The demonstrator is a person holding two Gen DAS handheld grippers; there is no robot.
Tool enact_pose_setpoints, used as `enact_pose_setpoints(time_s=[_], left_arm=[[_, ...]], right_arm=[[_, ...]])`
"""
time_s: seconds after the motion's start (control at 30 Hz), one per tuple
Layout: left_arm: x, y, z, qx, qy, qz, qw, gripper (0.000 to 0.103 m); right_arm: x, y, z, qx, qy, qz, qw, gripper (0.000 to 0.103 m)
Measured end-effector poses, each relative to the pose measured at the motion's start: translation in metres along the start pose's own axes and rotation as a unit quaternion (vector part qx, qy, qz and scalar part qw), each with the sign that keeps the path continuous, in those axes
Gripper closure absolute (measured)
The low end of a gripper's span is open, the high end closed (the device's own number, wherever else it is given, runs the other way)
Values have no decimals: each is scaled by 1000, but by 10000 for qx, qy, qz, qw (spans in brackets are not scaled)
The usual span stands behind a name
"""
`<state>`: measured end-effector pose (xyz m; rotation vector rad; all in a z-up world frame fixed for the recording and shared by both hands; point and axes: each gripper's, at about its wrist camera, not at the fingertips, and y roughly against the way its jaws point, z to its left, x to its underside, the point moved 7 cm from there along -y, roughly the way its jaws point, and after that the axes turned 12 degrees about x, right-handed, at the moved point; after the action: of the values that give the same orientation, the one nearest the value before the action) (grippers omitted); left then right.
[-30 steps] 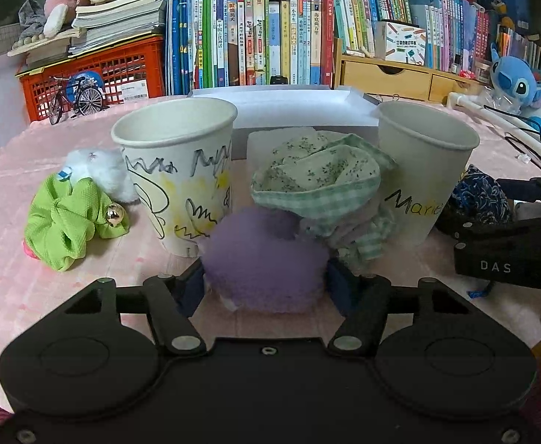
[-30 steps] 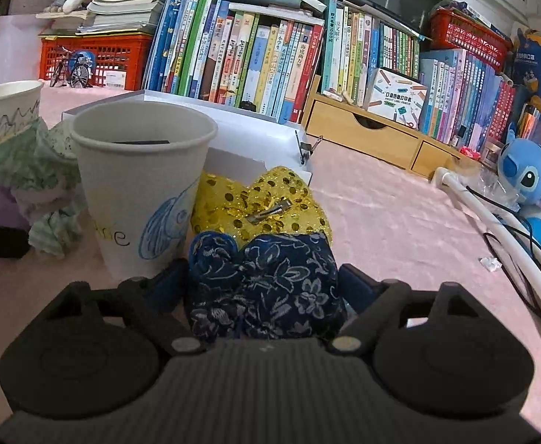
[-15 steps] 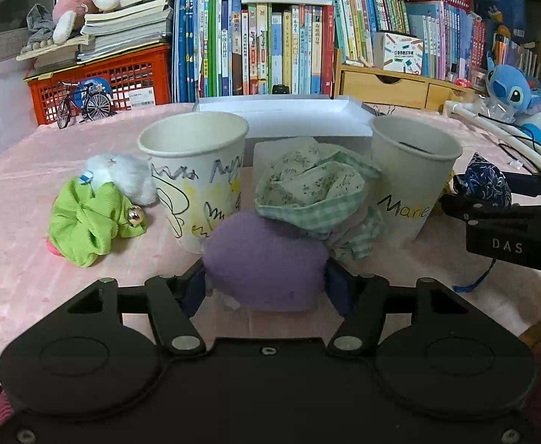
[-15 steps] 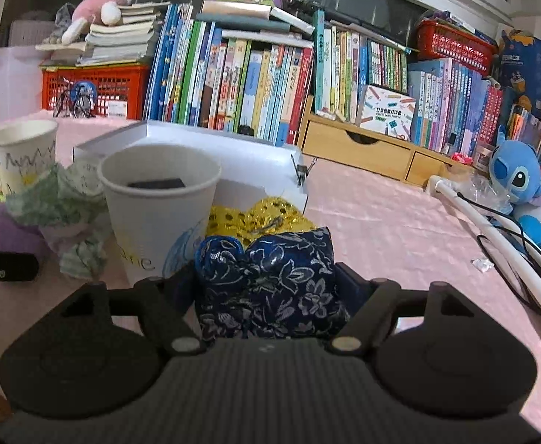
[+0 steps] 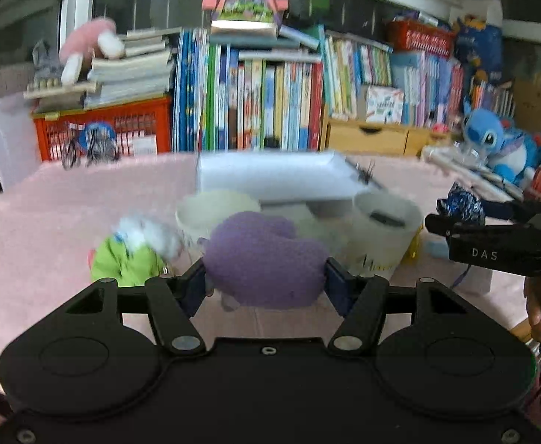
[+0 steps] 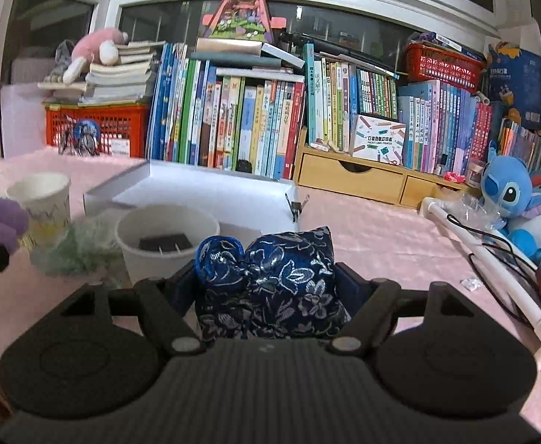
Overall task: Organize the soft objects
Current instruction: 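Carry the purple plush in the left tool while the right tool carries the pouch to the white tray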
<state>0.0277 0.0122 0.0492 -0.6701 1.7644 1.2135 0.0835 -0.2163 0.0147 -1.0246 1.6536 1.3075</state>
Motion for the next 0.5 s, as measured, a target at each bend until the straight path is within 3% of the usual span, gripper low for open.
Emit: enact_pose_setpoints(time_s=[0.5], left_arm=[[-81,-11,23,451,72,-78,9989,41]], right_arm=[[-56,-7,-24,-308,-679,-36,9972,26]])
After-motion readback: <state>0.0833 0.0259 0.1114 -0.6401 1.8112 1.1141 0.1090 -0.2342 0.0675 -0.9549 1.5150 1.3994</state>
